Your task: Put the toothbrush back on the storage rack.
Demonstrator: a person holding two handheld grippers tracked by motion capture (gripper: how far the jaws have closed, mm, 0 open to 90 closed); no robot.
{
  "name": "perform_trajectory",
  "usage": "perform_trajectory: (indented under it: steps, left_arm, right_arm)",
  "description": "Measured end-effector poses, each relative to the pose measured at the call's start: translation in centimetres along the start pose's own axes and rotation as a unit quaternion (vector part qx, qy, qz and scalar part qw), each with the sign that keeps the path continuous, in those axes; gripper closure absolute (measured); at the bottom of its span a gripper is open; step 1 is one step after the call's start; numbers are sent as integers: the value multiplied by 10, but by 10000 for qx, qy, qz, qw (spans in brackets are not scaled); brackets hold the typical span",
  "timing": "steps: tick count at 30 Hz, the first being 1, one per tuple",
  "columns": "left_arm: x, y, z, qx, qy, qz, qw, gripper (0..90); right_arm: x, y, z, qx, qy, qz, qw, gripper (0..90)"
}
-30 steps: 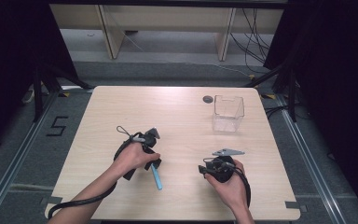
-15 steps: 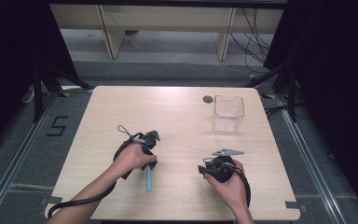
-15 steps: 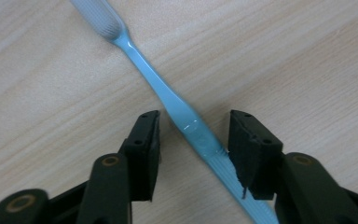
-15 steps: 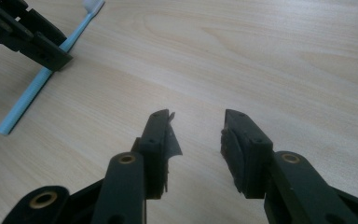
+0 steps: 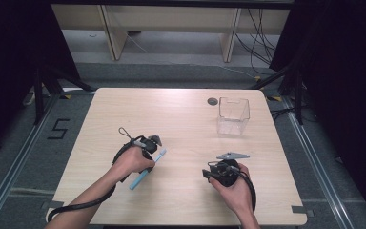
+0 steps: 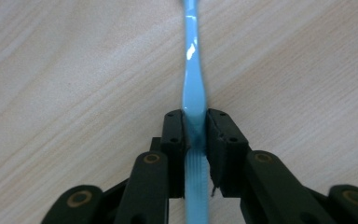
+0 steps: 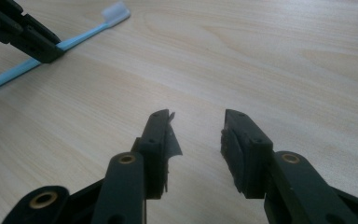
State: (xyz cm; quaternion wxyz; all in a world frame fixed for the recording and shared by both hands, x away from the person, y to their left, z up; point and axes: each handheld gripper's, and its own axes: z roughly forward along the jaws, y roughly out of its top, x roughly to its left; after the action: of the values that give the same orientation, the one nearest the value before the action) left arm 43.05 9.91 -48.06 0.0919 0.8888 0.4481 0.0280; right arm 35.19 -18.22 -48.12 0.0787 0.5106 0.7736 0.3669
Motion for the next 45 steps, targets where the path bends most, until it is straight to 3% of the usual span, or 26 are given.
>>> perform_trajectory:
  steps: [2,3,12,16,17,18,19,22,24,26,27,28,29,30,33,35,36,37,38,39,40,41,42,43,44,45]
  left_arm:
    - [0,-1,-1,-26,-31,51,10000,778]
    - [2,0,-2,30,-27,184,9998,779]
    - [8,-9,-4,-229,-336,257,9988,781]
    - [10,-11,-5,-378,-361,276,9983,781]
    - [10,-13,-7,-476,-390,246,9978,781]
    - [12,-13,-8,-509,-372,409,9972,781]
    - [11,-14,-9,-548,-438,282,9971,781]
    - [13,-14,-10,-704,-450,396,9957,781]
    - [12,-17,-13,-1048,-539,287,9926,782]
    - [13,-18,-14,-1117,-576,338,9915,781]
    - [14,-20,-17,-1318,-629,374,9886,782]
    - [14,-20,-17,-1318,-629,374,9886,781]
    - [16,-22,-20,-1477,-654,454,9858,781]
    - [16,-24,-21,-1560,-660,470,9844,781]
    - [19,-27,-25,-1719,-722,500,9812,781]
    - [19,-31,-28,-2056,-786,434,9745,781]
    - [19,-31,-28,-2056,-786,434,9745,781]
    - [19,-34,-30,-2244,-818,422,9701,781]
    - [19,-34,-30,-2244,-818,422,9701,781]
    - [19,-37,-31,-2417,-852,420,9657,781]
    - [19,-39,-32,-2501,-862,417,9635,781]
    - [19,-39,-32,-2501,-862,417,9635,781]
    - [19,-42,-33,-2656,-895,423,9590,781]
    - [21,-41,-32,-2814,-901,631,9532,781]
    - [21,-41,-32,-2814,-901,631,9532,781]
    - [19,-45,-32,-2941,-936,522,9497,781]
  right_arm:
    - [-1,0,0,-14,4,5,10000,620]
    - [-2,0,0,-22,-32,-103,9999,620]
    - [0,-1,0,44,3,100,9999,621]
    - [-1,-1,2,-42,43,7,10000,621]
    - [-2,-1,3,-89,35,-87,9999,621]
    - [-2,-1,3,-66,13,-88,9999,621]
    - [-2,-1,3,-64,7,-89,9999,621]
    - [-2,-1,3,-81,15,-85,9999,621]
    - [0,-1,2,-39,-1,59,10000,621]
    - [0,-1,2,-44,2,40,10000,621]
    - [1,-1,2,-68,30,72,9999,620]
    - [1,-1,2,-68,30,72,9999,620]
    - [1,-1,3,-123,23,14,9999,620]
    - [3,-1,3,-120,21,77,9999,621]
    - [1,-1,7,-331,188,-90,9992,620]
    - [2,-1,7,-387,226,-48,9990,620]
    - [2,-1,7,-387,226,-48,9990,620]
    - [4,-1,7,-447,270,60,9986,619]
    - [4,-1,7,-447,270,60,9986,619]
    - [4,-1,8,-549,253,-67,9982,618]
    - [5,-1,8,-600,242,-65,9979,617]
    - [5,-1,8,-600,242,-65,9979,617]
    - [5,0,9,-645,289,-80,9975,616]
    - [6,0,8,-676,324,-69,9972,614]
    - [6,0,8,-676,324,-69,9972,614]
    - [6,0,9,-736,345,-100,9966,610]
